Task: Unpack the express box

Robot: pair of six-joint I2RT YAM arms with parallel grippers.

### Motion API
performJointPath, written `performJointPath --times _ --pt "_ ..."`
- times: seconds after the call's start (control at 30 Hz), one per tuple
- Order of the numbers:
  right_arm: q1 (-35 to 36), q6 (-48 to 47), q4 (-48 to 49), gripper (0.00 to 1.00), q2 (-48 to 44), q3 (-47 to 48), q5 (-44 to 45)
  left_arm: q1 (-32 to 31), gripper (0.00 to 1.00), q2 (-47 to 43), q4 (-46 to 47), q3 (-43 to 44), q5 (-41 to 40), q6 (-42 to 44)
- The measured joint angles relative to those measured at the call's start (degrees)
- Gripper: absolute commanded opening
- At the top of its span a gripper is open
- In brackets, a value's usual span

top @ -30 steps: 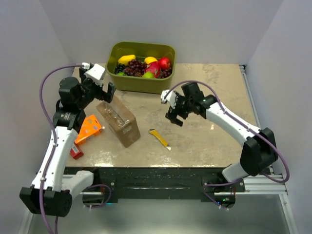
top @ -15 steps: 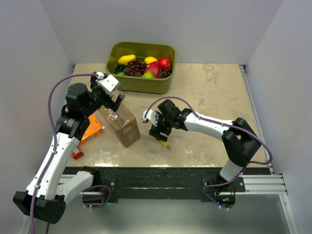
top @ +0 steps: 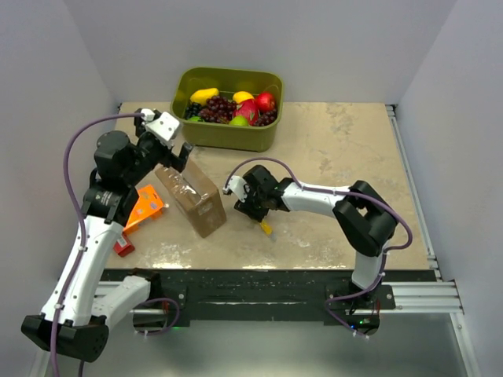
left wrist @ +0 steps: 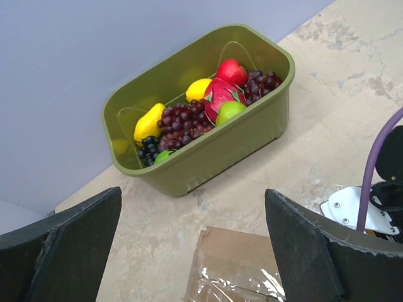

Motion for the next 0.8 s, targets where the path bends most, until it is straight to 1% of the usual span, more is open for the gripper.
performJointPath --times 0.1,0.13,0.2,0.23,0.33,0.4,0.47,0.57,0.63,0.7,0.8 --pt "0.0 0.26 1.03 0.21 -0.66 -1.05 1.05 0.83 1.0 0.42 0.94 0.74 1.25 -1.09" --pt "0.0 0.13 0.94 0.12 -1.11 -1.51 1.51 1.09 1.0 0.98 1.42 1.29 1.99 -1.51" --pt "0.0 -0.35 0.39 0.07 -2.27 -1.9 2.16 1.27 1.0 2.23 2.05 2.4 3.61 -1.99" --pt "-0.07 -0.61 -0.04 0.01 -3.06 -1.92 2.45 1.29 1.0 2.45 2.21 2.62 3.93 -2.08" --pt "-1.22 -1.07 -2.56 0.0 -6.03 -0.42 1.92 1.29 1.0 6.82 1.46 7.3 7.93 -2.71" --pt "-3.56 -0.81 -5.35 0.0 -8.15 2.91 0.0 1.31 1.0 9.22 0.76 10.38 11.08 -3.04" --pt "-7.28 0.13 -7.32 0.0 -9.84 7.72 -2.82 1.31 1.0 10.86 0.94 12.04 14.08 -3.76" --pt "-14.58 3.74 -7.3 0.0 -12.72 14.82 -8.66 0.92 1.0 12.28 2.54 12.07 18.36 -7.04" --pt "-18.84 7.76 -5.09 0.0 -14.97 17.22 -13.07 -0.31 1.0 13.4 3.93 11.87 20.09 -8.63" --pt "-22.62 13.07 -0.85 0.0 -17.75 17.57 -17.49 -2.67 1.0 15.17 5.97 11.87 21.55 -10.49" --pt "-25.0 21.44 8.07 0.0 -20.22 17.57 -23.39 -5.22 1.0 18.29 9.64 11.87 23.74 -14.19"
